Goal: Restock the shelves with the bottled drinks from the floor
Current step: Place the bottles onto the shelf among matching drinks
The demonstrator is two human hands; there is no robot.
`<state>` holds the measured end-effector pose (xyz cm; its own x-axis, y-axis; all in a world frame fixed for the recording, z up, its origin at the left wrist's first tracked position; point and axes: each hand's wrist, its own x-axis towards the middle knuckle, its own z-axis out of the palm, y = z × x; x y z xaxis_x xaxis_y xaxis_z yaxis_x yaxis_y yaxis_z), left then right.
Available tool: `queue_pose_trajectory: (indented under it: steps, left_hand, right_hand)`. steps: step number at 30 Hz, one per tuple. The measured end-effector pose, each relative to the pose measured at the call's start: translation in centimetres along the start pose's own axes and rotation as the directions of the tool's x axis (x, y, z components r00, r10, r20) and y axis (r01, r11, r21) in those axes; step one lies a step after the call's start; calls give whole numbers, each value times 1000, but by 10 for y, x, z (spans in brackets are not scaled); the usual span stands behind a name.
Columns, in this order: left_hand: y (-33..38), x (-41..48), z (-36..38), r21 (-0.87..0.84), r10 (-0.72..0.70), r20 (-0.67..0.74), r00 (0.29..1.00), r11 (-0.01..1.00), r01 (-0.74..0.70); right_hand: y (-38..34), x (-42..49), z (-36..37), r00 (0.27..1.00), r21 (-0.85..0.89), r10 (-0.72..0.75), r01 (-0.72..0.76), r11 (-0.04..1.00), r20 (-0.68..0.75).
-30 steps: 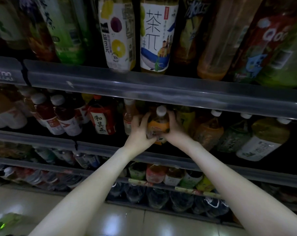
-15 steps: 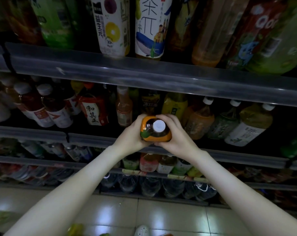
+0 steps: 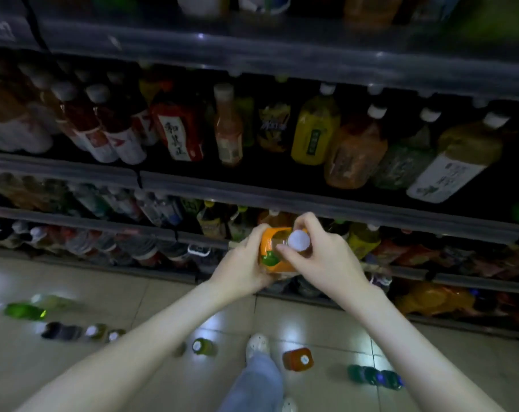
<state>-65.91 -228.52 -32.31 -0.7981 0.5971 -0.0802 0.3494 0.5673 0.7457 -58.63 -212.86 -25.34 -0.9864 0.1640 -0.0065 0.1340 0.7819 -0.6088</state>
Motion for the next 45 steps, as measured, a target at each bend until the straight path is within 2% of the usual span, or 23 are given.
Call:
queue_pose_trajectory:
  steps: [3,5,9,11,14,20,23,27,31,33,37,40,42,45]
  left_hand:
    - [-45,-19,33,49,-83,84,993,996,79]
    - [-80,-28,56,69,-140,168,976,989,130]
    - [-170,-31,111,106,-186,354,917,982,159]
    - [-222,-29,140,131,-192,427,884,980,150]
    - [-307,-31,182,250,-234,489,840,961,122]
    - [-464,-54,274,377,-434,416,799,882,283]
    - [-509,-69,311,370,-478,397,784,865,339]
    - [-531,-88,336,314,-537,419,732,842,438]
    - [-515,-93,324,290,-587,397,705,809,511]
    - [-491,-86,304,260,-607,372,702,794,549]
    - [-419,-54,237,161,-583,313,750,810,563]
    - [-348,-24,167,40,-554,235,799,827,562]
    - [-299,-5,117,-55,-507,134,851,854,517]
    - [-235,20,43,-110,-411,11,912,906,410]
  right_hand:
    - [16,-6,53,988,-44,114,-110,993,104]
    - [32,-7,92,958,-7,225,-227,974,180]
    - [81,-9,190,840,40,459,-490,871,290]
    - [113,-10,254,790,24,523,-558,829,319]
    - [162,-10,363,739,-93,556,-567,818,380]
    - [270,-11,561,657,-248,623,-577,778,425]
    - [307,-20,622,635,-279,631,-572,772,446]
    - [328,-37,672,642,-265,606,-552,790,469]
    - [308,-36,664,579,-311,623,-550,775,526]
    - [285,-29,633,584,-271,616,-572,774,528]
    - [215,-4,530,736,35,515,-587,809,439]
    - [154,26,439,804,211,473,-564,798,361]
    - [111,48,378,854,283,420,-504,816,307]
    - [52,79,296,935,330,306,-350,877,180]
